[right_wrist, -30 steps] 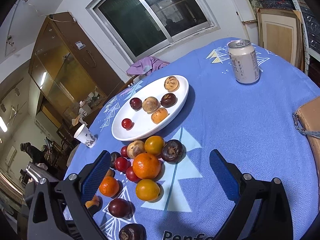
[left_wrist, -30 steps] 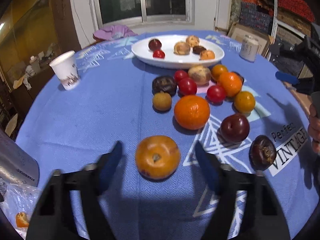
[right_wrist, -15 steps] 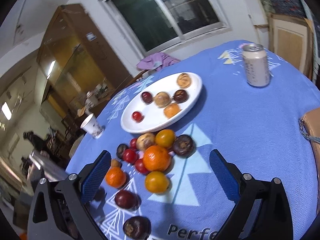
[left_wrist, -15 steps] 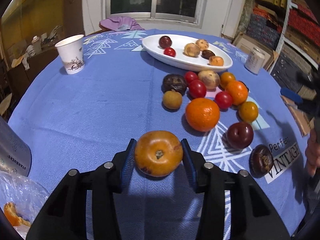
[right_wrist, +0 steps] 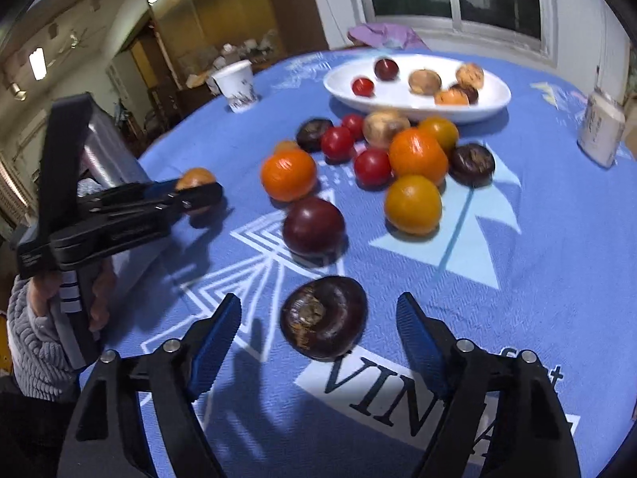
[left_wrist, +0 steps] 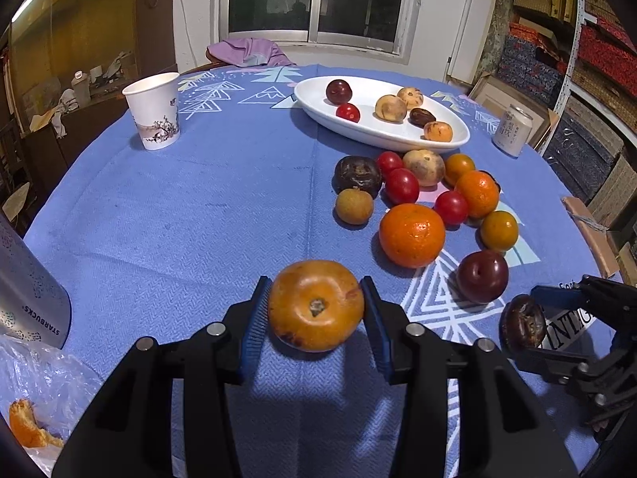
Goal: Organize fruits
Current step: 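Grasp the dark brown round fruit with the right tool while the left tool holds the speckled fruit, then lower both held fruits onto the white plate and open both tools, then withdraw both open tools from the plate back over the fruit cluster, then grasp the small tan round fruit with the left tool, then grasp the small yellow-orange fruit with the right tool while the left tool carries the tan fruit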
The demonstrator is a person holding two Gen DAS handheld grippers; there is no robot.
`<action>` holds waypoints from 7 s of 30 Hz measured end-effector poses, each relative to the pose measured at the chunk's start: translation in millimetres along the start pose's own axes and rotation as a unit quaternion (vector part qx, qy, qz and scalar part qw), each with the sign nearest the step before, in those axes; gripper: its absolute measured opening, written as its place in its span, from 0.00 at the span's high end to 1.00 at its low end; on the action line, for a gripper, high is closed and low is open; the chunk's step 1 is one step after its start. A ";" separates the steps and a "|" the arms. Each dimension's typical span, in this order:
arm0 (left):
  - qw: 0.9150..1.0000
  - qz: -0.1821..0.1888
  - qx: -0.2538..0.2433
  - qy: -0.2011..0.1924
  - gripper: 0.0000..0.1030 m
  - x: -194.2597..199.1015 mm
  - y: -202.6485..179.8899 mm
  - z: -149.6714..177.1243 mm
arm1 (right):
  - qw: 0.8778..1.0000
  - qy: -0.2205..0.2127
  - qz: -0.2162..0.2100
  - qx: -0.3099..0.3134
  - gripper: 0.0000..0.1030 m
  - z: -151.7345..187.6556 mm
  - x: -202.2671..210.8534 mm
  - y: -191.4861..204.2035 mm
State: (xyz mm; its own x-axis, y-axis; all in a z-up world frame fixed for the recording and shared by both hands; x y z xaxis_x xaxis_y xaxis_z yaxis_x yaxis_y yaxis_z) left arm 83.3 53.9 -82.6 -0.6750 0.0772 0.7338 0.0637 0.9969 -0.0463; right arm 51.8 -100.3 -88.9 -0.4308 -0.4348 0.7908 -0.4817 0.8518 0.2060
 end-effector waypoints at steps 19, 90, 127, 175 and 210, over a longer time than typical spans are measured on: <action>1.000 0.014 -0.009 0.005 0.57 -2.2 -6.5 -12.2 | 0.999 -0.026 -0.031 -0.033 0.54 -8.2 11.2 -7.8; 0.997 0.049 0.033 0.048 0.10 -60.1 0.3 -61.4 | 0.940 -0.196 -0.044 -0.277 0.03 -99.3 59.2 -139.0; 0.993 0.011 0.087 0.083 0.08 -65.9 56.5 -57.5 | 0.940 -0.188 -0.042 -0.281 0.03 -99.1 55.7 -143.9; 0.999 0.010 -0.048 0.002 0.76 -58.3 -13.8 -55.5 | 0.978 -0.147 -0.009 -0.147 0.03 -94.7 46.2 -90.8; 0.997 0.013 -0.026 -0.075 0.76 -20.1 -25.1 -137.0 | 0.980 -0.180 0.061 -0.055 0.63 -131.0 70.5 -60.1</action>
State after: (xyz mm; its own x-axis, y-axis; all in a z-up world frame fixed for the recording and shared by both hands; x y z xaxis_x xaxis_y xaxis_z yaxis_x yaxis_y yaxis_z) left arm 195.9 25.2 -3.3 -0.7744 0.1087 0.6233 0.1186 0.9926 -0.0257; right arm 150.4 -143.9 30.0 -0.7307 -0.3854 0.5635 -0.3328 0.9218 0.1989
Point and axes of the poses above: each gripper's, at about its wrist camera, not at the fingertips, and x roughly against the way its jaws point, y to its left, z to its underside, the point moved 8 cm from there along -x, roughly the way its jaws point, and after that the axes turned 2 degrees about -x, right-handed, at the moved point
